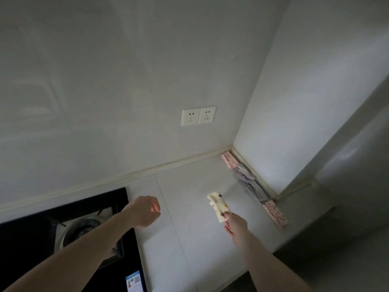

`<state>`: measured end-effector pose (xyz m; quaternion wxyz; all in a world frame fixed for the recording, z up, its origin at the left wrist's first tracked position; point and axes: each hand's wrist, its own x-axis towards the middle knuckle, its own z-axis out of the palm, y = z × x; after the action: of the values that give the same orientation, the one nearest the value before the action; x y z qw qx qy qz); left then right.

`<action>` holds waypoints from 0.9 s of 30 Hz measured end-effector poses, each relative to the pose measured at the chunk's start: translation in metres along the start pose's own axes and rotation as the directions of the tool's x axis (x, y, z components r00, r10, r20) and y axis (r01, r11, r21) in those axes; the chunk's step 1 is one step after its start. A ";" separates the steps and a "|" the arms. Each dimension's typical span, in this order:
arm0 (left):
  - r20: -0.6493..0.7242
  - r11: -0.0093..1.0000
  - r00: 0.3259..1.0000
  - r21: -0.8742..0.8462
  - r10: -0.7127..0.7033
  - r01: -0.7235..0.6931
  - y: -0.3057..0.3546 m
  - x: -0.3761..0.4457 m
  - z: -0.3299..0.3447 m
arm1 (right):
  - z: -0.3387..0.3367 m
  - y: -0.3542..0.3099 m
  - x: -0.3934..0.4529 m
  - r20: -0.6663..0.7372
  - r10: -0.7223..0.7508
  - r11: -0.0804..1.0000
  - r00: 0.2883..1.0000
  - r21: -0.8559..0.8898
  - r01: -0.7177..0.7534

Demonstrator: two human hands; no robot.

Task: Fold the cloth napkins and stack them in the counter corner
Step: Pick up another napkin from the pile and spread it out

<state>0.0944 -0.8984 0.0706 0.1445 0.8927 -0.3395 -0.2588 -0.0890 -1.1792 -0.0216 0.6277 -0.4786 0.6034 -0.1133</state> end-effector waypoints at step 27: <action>-0.087 0.960 0.958 -0.097 -0.272 0.264 0.056 0.093 -0.004 | 0.044 -0.122 0.247 0.343 -0.045 0.923 0.938 -0.346 0.171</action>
<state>0.1265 -1.0020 0.0644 0.1623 0.9354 -0.1966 -0.2451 0.0630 -1.3998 -0.0996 0.6104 -0.6334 0.4730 0.0491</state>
